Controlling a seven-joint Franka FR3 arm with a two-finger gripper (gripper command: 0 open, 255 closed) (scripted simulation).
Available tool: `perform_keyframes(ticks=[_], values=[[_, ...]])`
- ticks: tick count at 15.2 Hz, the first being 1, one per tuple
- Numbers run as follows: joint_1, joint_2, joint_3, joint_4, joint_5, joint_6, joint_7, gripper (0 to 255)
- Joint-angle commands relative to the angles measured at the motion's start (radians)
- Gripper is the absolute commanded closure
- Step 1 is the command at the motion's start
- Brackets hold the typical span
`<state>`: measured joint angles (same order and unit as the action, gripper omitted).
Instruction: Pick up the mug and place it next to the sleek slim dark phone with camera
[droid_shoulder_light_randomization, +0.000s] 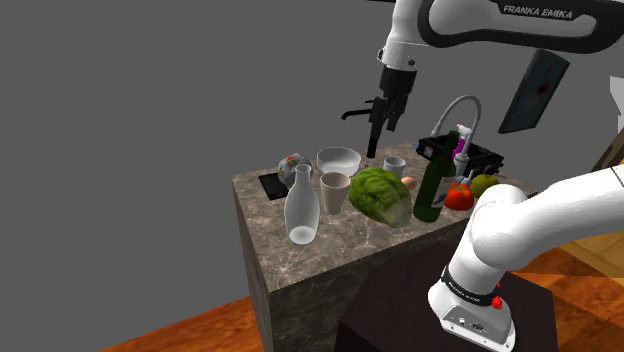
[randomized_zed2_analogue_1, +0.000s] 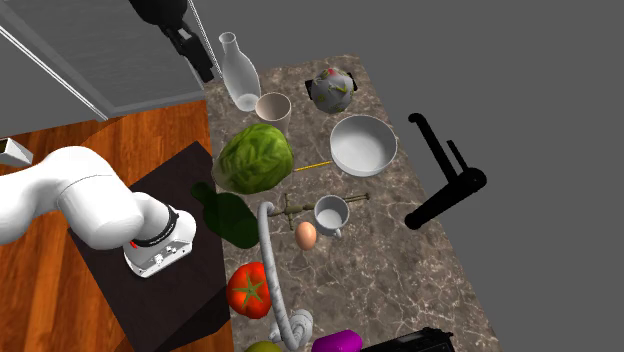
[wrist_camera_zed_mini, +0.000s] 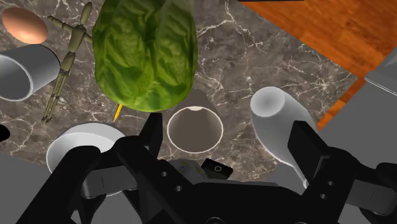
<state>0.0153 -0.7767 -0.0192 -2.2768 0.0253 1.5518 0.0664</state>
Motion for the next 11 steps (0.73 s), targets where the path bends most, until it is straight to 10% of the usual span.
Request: perform_keyframes(ticks=[1,11], values=[[0.0,0.0,0.0,0.0,0.0,0.0,0.0,0],[-0.065,0.073,-0.161,-0.144,-0.138,0.191,-0.184,0]])
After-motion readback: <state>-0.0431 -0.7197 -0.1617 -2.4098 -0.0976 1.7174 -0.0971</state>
